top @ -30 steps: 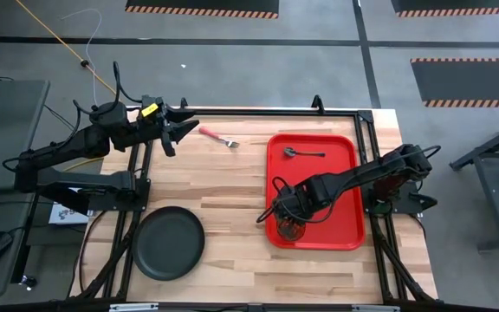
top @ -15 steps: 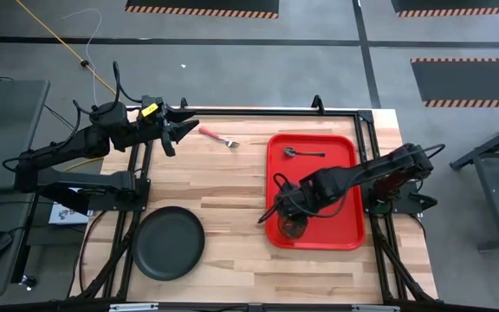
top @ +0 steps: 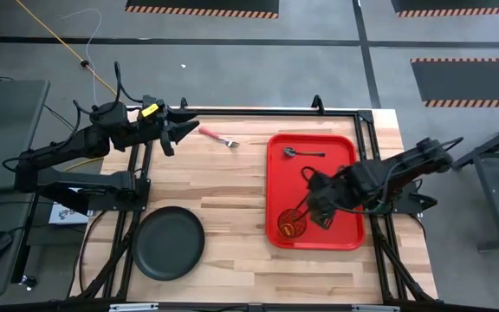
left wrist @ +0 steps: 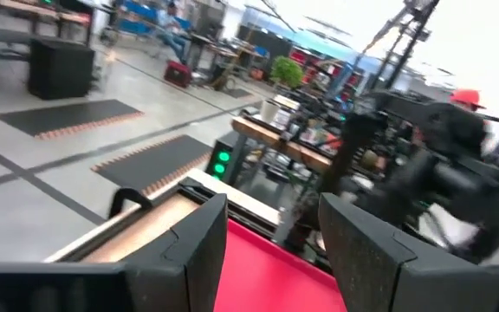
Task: Pick and place plate/cup/fork/spoon on tray
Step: Put the red fork on the red serving tray to the bottom of the black spoon
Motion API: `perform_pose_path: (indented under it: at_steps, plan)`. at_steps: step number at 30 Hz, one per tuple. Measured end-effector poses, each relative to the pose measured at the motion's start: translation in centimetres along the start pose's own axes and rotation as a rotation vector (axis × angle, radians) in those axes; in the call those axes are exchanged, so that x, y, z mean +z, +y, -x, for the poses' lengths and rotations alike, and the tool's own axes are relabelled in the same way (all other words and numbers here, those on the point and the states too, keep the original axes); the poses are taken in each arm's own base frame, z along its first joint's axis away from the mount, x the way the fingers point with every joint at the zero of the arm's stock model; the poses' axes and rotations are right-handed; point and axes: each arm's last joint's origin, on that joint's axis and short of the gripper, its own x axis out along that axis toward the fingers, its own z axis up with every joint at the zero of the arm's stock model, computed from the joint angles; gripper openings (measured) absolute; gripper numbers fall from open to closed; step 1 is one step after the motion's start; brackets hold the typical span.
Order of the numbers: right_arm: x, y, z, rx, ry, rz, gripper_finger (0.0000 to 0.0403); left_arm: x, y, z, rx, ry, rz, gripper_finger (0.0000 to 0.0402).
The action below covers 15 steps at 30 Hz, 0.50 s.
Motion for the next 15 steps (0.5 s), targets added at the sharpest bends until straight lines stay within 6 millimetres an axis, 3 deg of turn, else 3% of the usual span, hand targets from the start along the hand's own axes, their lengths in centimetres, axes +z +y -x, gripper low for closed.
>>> perform_pose_path:
  at_steps: [4, 8, 13, 15]
  plan:
    - [-2.8, -2.6, -1.2, 0.074, -0.107, -0.201, 0.0204, -0.4, 0.0, -1.2, -0.029, 0.034, 0.008, 0.0172]
    - [-4.4, -4.1, -3.3, 0.189, -0.229, -0.368, 0.0204, -1.6, 0.6, -4.5, 0.054, 0.12, 0.093, 0.0172]
    - [-4.9, -4.3, -5.7, 0.33, -0.285, -0.423, 0.0204, -4.2, 3.5, -10.3, 0.285, 0.452, 0.045, 0.0172]
    - [-4.9, -4.2, -6.5, 0.352, -0.294, -0.414, 0.0204, -6.0, 5.5, -12.3, 0.378, 0.618, 0.02, 0.0172]
